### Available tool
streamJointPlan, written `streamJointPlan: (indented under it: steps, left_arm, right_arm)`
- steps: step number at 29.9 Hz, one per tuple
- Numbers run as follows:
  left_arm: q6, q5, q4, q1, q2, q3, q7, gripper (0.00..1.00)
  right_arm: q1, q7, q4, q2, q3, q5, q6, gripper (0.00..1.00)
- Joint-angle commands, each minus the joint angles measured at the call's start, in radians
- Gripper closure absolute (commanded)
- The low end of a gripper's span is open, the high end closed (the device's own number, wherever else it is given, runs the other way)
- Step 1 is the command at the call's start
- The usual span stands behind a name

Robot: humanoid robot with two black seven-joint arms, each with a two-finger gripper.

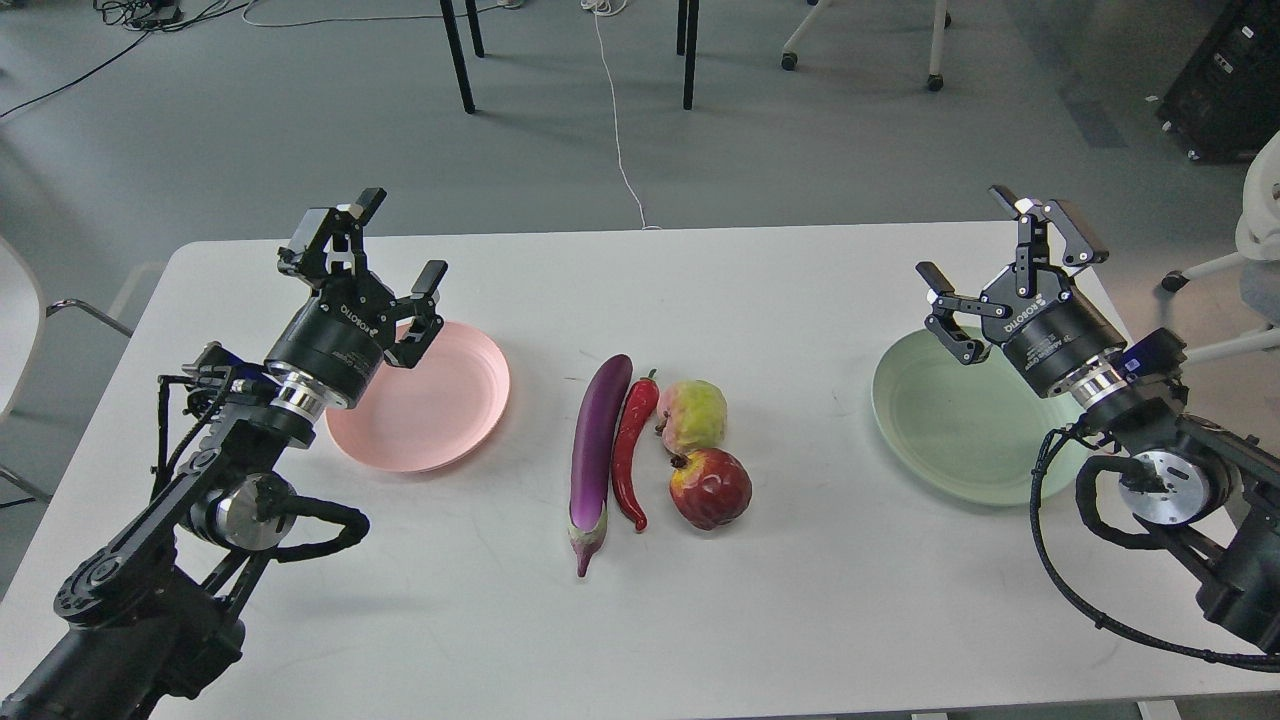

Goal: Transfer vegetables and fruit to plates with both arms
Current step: 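Raise the right gripper and move it toward the fruit, then lower the right gripper onto the yellow-pink peach and grasp it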

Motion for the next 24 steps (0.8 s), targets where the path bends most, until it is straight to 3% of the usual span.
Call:
streamJointPlan:
  steps: [1,4,7,12,18,24]
  left_arm:
    - [-0.001,0.002,-0.008,-0.006,0.006,0.008,-0.018,0.02]
    - [0.002,0.004,-0.008,-0.008,0.003,0.008,-0.018,0.02]
    - [0.005,0.005,-0.008,-0.006,-0.003,0.008,-0.019,0.02]
    - [0.005,0.005,-0.008,-0.006,-0.008,0.008,-0.019,0.02]
    - [0.011,0.007,-0.026,-0.006,-0.008,0.010,-0.019,0.02]
    - [0.009,0.007,-0.034,-0.005,-0.007,0.010,-0.019,0.02]
  right_arm:
    - [0.141,0.000,0.024,-0.074,-0.070,-0.208,0.017,0.02]
    - [0.294,0.000,0.043,-0.122,-0.188,-0.336,0.017,0.02]
    - [0.553,0.000,0.057,-0.133,-0.431,-0.534,0.017,0.02]
    - [0.817,0.000,0.057,-0.030,-0.731,-0.819,0.017,0.02]
    - [0.896,0.000,0.047,0.111,-0.852,-1.042,0.017,0.02]
    - [0.904,0.000,-0.002,0.229,-0.961,-1.100,0.017,0.02]
